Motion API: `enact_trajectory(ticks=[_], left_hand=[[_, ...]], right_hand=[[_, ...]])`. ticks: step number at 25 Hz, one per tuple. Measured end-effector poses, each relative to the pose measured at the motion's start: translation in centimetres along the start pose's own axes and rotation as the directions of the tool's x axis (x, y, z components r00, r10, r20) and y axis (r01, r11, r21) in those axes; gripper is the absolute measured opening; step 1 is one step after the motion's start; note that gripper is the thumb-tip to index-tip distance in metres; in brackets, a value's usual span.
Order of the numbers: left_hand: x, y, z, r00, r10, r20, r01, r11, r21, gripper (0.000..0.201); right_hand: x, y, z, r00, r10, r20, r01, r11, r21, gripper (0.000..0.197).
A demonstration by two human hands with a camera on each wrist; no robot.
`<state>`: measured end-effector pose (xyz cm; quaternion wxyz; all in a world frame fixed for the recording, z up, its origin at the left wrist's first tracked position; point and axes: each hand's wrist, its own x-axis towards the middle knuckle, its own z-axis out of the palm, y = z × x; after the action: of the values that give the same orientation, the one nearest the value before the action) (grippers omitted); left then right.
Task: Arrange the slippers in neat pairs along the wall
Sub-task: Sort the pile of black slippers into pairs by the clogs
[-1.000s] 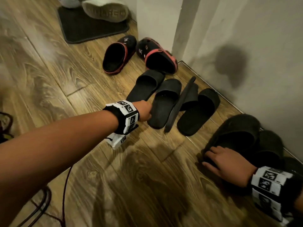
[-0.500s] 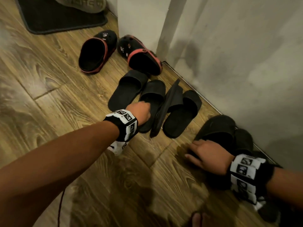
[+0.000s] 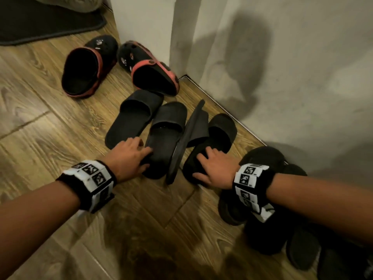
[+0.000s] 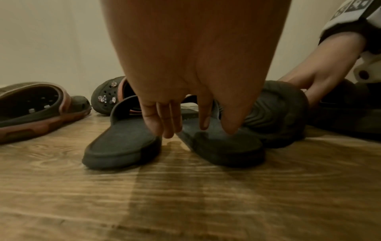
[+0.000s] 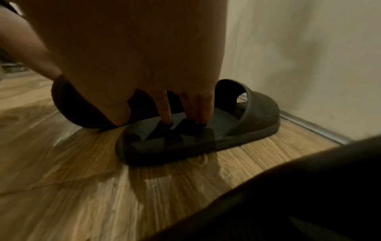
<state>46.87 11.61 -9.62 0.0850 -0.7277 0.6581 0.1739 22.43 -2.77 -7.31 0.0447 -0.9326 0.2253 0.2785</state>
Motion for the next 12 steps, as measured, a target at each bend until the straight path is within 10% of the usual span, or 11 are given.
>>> enact_trajectory(ticks=[12], left_hand=[[-0.4, 0.1, -0.4, 1.0, -0.013, -0.029, 0.015, 0.997, 0.078, 0.036]], right_hand=[[-3.0, -0.9, 0.5, 0.995, -0.067, -0.069, 0.084, 0.951, 0.297, 0.061]])
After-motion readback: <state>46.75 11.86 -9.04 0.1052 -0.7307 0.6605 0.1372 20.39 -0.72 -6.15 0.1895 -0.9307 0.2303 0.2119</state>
